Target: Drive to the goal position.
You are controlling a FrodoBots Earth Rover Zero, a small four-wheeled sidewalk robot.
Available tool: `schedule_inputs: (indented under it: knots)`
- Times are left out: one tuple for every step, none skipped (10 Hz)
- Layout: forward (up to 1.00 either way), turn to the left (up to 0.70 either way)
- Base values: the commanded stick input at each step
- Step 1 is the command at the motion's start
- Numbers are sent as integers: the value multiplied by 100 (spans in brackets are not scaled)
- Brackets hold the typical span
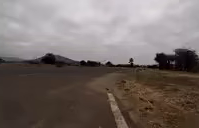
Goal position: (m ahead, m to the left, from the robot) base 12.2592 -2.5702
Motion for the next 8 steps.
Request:
schedule_inputs:
  knots:
    - [70, 0]
    - [70, 0]
    - [70, 0]
    - [70, 0]
    - [70, 0]
    - [70, -6]
    - [70, -21]
    - [70, -30]
